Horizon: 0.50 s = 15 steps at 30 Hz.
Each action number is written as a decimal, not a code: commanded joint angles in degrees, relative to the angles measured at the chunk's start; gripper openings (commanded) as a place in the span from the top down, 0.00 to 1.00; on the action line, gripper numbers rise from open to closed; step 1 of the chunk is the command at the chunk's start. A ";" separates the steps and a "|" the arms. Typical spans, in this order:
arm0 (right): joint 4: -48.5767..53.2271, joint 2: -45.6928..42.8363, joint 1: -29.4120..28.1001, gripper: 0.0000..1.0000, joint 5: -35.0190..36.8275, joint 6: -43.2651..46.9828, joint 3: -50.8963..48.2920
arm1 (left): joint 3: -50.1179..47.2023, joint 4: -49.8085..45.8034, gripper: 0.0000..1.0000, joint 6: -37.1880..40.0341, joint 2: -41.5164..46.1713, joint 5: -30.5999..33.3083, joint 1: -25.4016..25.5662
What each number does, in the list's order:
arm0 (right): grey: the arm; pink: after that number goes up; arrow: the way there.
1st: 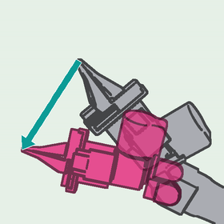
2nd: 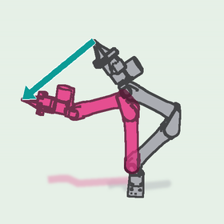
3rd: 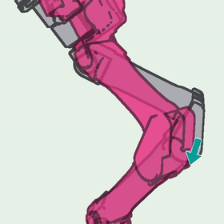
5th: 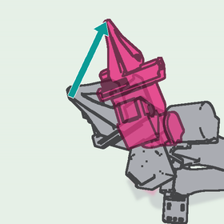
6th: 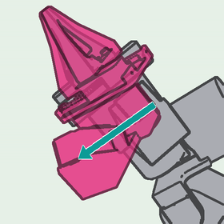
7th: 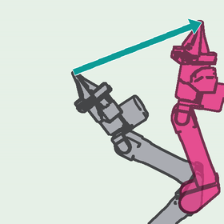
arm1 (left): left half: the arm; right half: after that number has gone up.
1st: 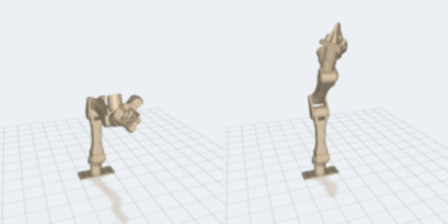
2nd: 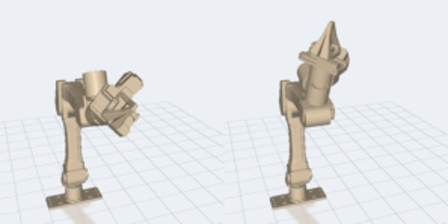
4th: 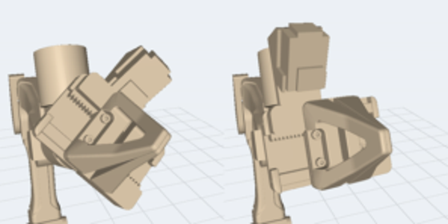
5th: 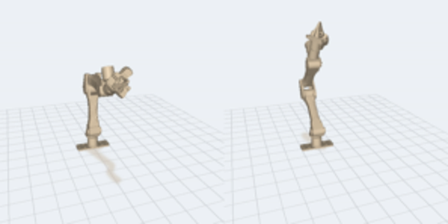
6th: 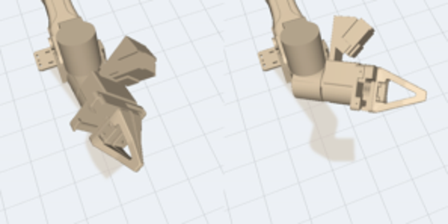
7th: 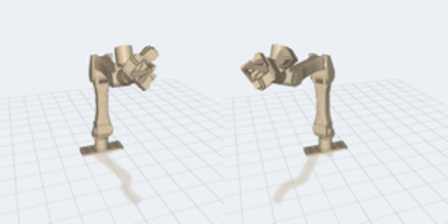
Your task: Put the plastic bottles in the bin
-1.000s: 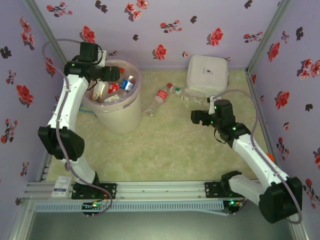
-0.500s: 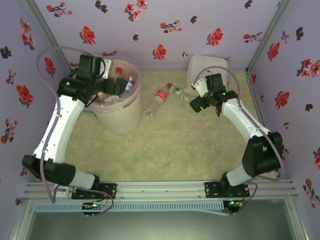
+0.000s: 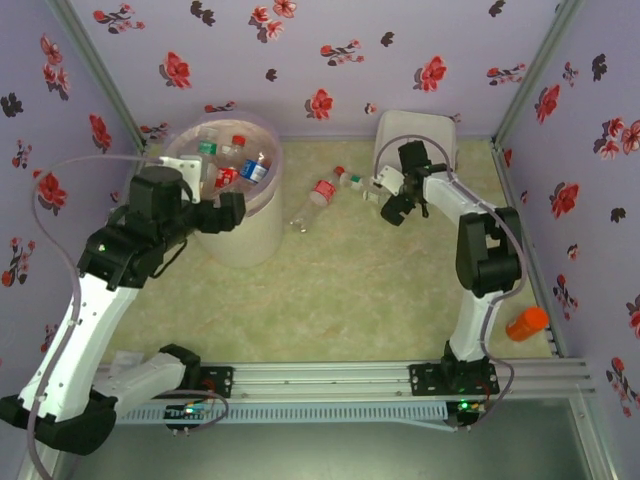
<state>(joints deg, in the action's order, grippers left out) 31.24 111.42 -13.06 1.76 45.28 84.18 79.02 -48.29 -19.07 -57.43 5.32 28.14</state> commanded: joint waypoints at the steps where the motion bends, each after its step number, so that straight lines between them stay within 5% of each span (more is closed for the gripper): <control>1: -0.70 2.27 0.13 0.01 1.94 3.24 3.09 | -2.66 4.60 0.07 -5.07 0.76 -1.89 2.53; 7: -4.70 6.45 0.12 0.06 3.43 3.94 4.10 | -4.63 8.56 0.09 -8.00 1.14 -2.19 6.31; 15: -5.31 4.01 0.22 0.30 1.31 2.45 0.75 | -2.94 9.89 0.09 -7.72 -0.93 -2.16 8.68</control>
<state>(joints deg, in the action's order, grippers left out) 26.68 116.66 -13.02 4.25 48.10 86.72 74.67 -40.91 -25.65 -58.04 3.79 36.36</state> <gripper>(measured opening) 0.721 0.909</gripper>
